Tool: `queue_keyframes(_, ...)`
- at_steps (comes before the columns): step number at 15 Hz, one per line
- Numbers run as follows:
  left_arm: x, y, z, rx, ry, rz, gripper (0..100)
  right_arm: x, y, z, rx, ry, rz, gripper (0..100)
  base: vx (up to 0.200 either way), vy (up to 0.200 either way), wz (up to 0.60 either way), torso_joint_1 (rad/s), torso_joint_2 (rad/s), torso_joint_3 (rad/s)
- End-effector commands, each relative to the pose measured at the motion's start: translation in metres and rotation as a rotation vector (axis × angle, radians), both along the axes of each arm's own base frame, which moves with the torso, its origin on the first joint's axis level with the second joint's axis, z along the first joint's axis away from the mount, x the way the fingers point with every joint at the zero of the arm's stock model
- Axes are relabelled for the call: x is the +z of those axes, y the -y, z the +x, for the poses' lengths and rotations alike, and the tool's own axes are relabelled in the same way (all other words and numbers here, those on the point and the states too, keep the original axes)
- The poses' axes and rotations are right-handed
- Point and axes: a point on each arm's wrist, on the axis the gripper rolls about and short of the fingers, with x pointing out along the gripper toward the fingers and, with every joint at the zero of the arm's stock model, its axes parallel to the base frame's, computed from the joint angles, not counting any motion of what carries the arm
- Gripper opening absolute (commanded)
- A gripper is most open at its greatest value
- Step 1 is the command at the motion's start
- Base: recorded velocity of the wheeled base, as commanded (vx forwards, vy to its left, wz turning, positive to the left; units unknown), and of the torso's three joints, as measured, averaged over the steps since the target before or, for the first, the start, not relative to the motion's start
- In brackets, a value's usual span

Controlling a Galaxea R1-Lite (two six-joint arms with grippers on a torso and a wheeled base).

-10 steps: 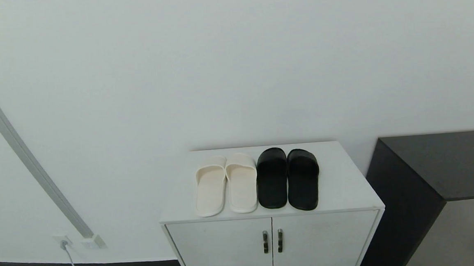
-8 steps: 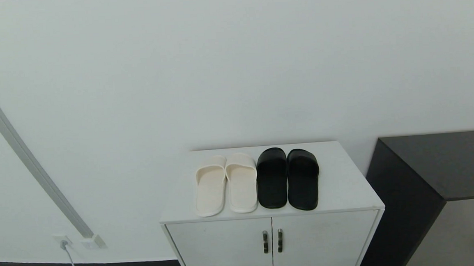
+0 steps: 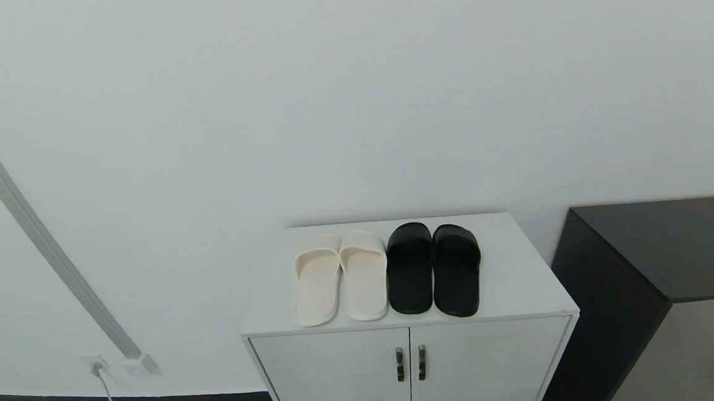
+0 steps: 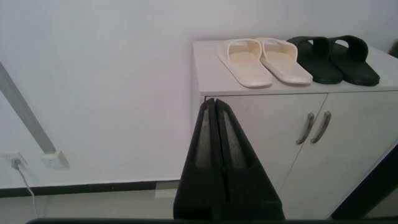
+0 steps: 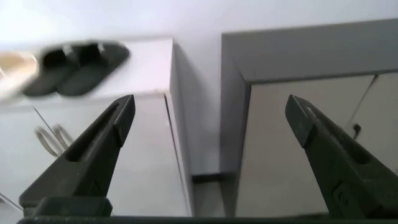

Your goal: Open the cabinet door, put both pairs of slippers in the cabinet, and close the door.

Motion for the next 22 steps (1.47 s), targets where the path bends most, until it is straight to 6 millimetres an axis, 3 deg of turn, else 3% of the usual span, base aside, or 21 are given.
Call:
queue_keyframes(1,0.0,0.0,0.0,0.0,-0.001,0.0,0,0.062,0.0,-0.001,0.039,-0.026,0.09,100,0.0,0.0,0.0,0.0,0.0,0.0)
queue_keyframes(3,0.0,0.0,0.0,0.0,-0.001,0.0,0,0.047,-0.003,0.031,0.147,-0.322,0.069,100,0.0,0.0,0.0,0.0,0.0,0.0)
queue_keyframes(4,0.0,0.0,0.0,0.0,-0.001,0.0,0,0.046,-0.004,0.048,0.19,-0.391,0.083,100,0.0,0.0,0.0,0.0,0.0,0.0)
queue_keyframes(8,0.0,0.0,0.0,0.0,-0.001,-0.001,0,0.05,-0.013,0.109,0.294,-0.461,0.096,100,0.0,0.0,0.0,0.0,0.0,0.0)
queue_keyframes(11,0.0,0.0,0.0,0.0,-0.001,0.0,0,0.058,-0.025,0.134,0.321,-0.454,0.064,100,0.0,0.0,0.0,0.0,0.0,0.0)
queue_keyframes(15,0.0,0.0,0.0,0.0,-0.002,0.0,0,0.076,-0.063,0.158,0.303,-0.449,0.093,100,0.0,0.0,0.0,0.0,0.0,0.0)
queue_keyframes(16,0.0,0.0,0.0,0.0,-0.002,0.0,0,0.075,-0.064,0.159,0.301,-0.45,0.093,100,0.0,0.0,0.0,0.0,0.0,0.0)
queue_keyframes(17,0.0,0.0,0.0,0.0,-0.001,0.0,0,0.077,-0.08,0.173,0.309,-0.46,0.102,100,0.0,0.0,0.0,0.0,0.0,0.0)
queue_keyframes(20,0.0,0.0,0.0,0.0,-0.001,0.0,0,0.074,-0.099,0.197,0.299,-0.426,0.098,100,0.0,0.0,0.0,0.0,0.0,0.0)
queue_keyframes(22,0.0,0.0,0.0,0.0,-0.001,0.0,0,0.066,-0.125,0.215,0.272,-0.406,0.073,100,0.0,0.0,0.0,0.0,0.0,0.0)
